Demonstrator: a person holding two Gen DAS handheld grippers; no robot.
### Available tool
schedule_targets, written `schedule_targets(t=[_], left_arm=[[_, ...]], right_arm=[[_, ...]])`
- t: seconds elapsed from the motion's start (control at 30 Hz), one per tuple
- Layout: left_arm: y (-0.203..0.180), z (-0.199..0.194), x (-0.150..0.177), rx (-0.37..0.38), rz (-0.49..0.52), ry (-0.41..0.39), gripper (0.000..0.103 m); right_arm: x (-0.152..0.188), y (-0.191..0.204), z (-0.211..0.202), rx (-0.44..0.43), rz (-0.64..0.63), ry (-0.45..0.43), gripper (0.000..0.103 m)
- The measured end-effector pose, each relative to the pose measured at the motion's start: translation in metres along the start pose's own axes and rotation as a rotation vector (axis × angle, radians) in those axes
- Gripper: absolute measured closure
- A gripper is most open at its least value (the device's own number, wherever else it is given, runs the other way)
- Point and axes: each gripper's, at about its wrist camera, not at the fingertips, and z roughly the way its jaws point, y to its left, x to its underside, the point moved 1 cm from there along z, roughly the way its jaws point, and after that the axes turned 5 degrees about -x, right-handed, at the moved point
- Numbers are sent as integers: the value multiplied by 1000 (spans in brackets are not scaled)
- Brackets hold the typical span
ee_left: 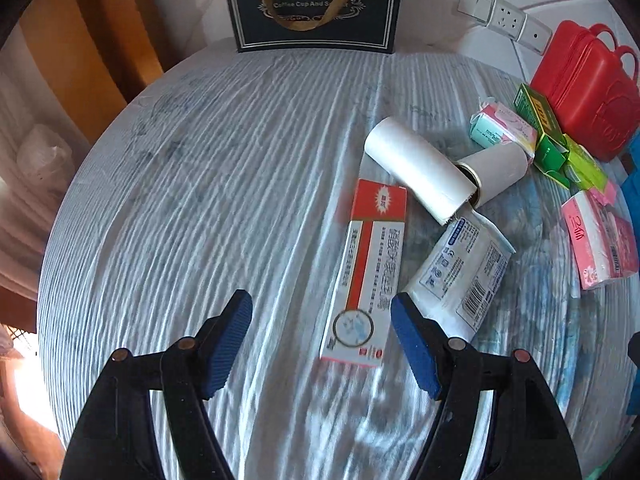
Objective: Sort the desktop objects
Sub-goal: 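Close the left tool on the red-and-white ointment box, then lower the right tool to the white wipes packet and close on it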
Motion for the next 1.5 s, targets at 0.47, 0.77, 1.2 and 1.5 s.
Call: schedule_targets(t=[0.47,0.77,1.2,1.5], left_arm=[[-18,62,-12,131,178,-21,17],[7,65,3,151,237,-19,1],[-11,53,-1,161,245,-54,36],[-20,41,11,181,233,-45,61]], right_arm=[[-32,69,81,59,104,109,0],[-41,103,137,2,166,211,0],[-35,111,160,-4,123,259,0],[-11,74,144,-6,108,232,0]])
